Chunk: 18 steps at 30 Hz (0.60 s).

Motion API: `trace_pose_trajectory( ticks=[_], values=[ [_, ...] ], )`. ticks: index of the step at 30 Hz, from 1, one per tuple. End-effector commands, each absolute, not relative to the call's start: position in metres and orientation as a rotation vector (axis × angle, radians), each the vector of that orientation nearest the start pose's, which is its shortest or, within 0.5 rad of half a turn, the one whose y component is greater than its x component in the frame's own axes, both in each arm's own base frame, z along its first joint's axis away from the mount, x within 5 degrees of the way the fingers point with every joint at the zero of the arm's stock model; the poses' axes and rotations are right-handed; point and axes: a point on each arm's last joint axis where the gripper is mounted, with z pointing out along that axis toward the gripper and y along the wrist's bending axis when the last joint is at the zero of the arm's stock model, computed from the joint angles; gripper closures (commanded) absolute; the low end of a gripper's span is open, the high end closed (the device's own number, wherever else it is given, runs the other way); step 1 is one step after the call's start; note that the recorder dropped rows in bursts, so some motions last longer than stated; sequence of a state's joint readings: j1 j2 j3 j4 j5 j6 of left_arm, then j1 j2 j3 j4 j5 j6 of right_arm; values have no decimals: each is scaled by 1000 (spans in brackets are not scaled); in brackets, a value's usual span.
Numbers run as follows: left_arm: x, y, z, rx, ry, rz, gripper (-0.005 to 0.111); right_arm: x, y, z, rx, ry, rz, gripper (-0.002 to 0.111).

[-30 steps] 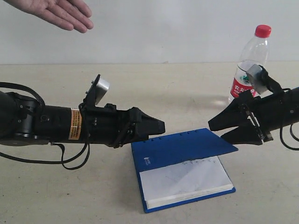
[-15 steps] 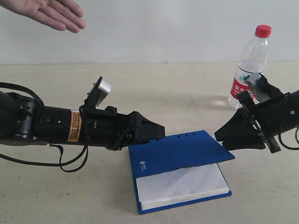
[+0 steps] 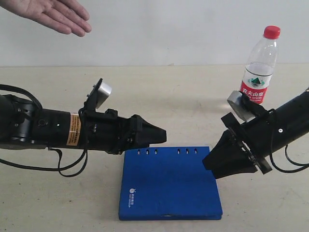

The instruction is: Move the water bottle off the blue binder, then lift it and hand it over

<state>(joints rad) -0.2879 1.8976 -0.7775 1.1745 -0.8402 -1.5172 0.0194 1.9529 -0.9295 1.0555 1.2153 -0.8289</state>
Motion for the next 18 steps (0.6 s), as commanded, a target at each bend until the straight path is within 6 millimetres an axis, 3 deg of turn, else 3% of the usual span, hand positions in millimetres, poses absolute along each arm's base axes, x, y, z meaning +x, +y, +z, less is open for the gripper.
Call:
trace_pose_trajectory(
  ticks=[1,8,11,15,18],
  values=[
    [296,-152,133,258,2294,-1233,45,290,80,133,-248,2873,1538,77],
    [303,-132,121,140,2440,-985,45,286,77,130,-211,2976,1476,76],
    [301,-124,122,101,2502,-953,45,285,73,126,-230,3028,1393,64],
    [297,-120,122,143,2557,-932,45,289,70,122,-154,3046,1299,35],
    [295,-120,120,186,2582,-923,45,291,69,120,-138,3037,1253,35]
  ],
)
